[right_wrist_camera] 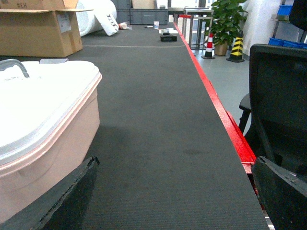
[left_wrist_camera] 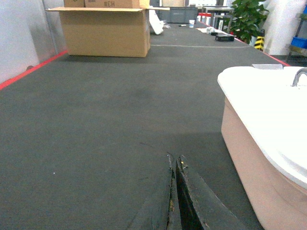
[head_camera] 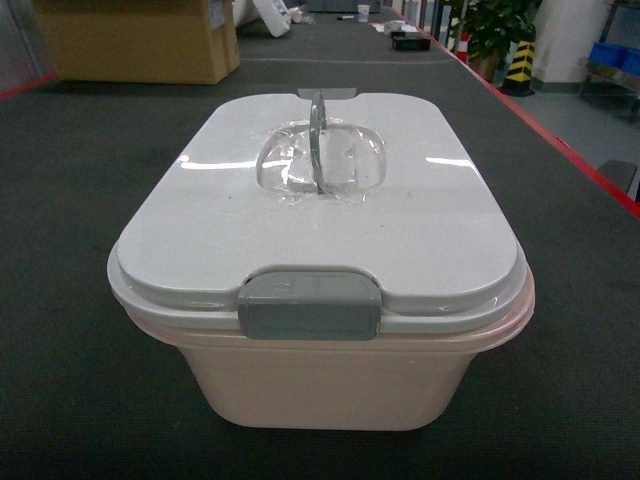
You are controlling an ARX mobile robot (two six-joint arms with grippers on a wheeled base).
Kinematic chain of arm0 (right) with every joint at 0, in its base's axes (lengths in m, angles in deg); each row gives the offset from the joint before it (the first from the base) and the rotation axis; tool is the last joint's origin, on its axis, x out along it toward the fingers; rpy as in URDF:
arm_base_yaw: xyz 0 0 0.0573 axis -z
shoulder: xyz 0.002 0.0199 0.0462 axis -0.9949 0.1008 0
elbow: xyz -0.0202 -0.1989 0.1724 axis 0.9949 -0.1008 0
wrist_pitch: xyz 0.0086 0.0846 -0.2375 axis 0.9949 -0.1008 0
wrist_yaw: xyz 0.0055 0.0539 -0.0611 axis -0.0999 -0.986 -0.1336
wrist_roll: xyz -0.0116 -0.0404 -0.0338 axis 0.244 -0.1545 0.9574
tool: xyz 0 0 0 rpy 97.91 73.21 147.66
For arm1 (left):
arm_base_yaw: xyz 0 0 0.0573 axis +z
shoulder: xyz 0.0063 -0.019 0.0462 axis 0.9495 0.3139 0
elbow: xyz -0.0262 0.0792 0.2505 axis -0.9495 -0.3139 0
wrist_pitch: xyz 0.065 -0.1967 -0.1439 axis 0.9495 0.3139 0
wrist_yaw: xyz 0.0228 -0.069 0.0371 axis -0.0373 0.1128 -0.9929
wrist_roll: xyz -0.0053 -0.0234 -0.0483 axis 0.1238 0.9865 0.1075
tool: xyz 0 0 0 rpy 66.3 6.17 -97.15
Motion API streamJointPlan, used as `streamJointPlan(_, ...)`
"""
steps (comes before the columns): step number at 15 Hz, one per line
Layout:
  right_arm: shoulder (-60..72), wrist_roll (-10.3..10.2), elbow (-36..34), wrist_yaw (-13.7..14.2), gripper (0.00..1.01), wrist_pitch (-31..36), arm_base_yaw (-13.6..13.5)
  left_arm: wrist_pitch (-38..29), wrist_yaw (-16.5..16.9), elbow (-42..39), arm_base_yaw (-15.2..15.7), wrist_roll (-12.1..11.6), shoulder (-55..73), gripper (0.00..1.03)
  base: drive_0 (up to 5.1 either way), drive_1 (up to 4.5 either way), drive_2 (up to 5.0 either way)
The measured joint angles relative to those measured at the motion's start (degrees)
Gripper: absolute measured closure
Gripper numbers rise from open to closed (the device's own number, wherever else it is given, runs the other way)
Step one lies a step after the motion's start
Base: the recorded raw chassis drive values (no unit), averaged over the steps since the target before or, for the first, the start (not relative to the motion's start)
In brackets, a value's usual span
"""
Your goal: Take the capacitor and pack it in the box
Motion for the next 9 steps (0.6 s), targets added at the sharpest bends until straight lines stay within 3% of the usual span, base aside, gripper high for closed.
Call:
streamJointPlan(2,0.0,0.0,0.0,0.0,0.03,0.0,0.0,-0.7,0.0,-1.1,0.1,0.0,-1.7,1.01,0.0,0.00,0.0)
streamJointPlan(9,0.0,0.0,0.0,0.0,0.03,0.0,0.0,7.3,0.0,-1.8,0.1,0.0,-10.0,1.01,0.0,0.00,0.0)
